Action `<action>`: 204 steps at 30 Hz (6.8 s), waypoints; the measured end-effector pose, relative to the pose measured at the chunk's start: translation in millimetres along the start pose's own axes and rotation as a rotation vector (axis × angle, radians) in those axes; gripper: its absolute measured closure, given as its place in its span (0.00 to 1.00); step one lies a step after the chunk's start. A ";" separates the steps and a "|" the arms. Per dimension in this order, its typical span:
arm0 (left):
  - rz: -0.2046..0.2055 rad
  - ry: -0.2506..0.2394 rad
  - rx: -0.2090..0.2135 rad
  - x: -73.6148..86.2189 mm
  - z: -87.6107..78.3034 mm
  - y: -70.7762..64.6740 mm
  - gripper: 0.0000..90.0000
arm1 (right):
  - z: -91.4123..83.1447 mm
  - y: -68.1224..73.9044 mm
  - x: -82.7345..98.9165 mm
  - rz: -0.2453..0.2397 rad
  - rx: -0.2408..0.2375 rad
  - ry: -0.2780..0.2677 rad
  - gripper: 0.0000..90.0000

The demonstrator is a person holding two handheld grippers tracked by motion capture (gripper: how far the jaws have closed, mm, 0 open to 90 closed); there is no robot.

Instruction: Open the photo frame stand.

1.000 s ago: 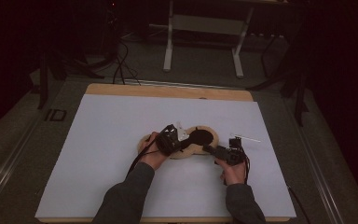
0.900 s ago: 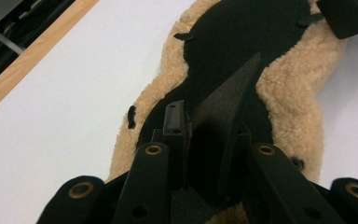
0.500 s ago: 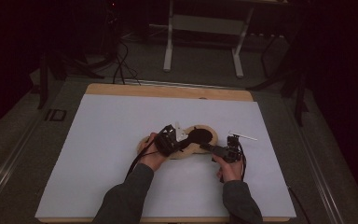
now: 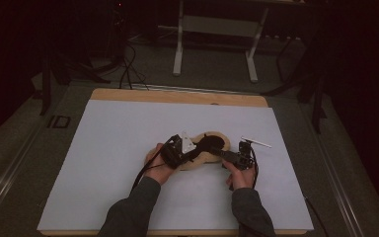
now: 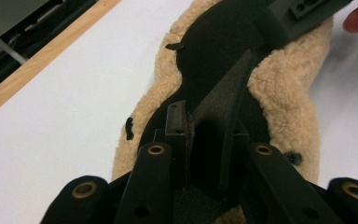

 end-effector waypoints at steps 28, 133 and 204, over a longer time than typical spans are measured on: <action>-0.079 -0.013 -0.036 1.5 -29.4 9.6 0.86 | -11.3 44.6 -15.6 -0.136 -0.018 -0.024 0.52; -0.209 -0.213 0.176 33.7 -99.7 57.7 0.52 | -54.1 153.9 -30.1 -0.684 -0.206 0.085 0.72; -0.177 -0.240 0.160 15.4 -92.7 62.3 0.45 | -57.6 175.8 -12.1 -0.860 -0.254 0.152 0.73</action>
Point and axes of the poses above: each handheld gripper's, and its own axes: z roughly forward along the jaws, x roughly out of its underside, y roughly to its left, the point moved 9 cm from there along z, roughly forward along the jaws, and after that the axes turned 11 degrees about z, right-handed, at the moved point
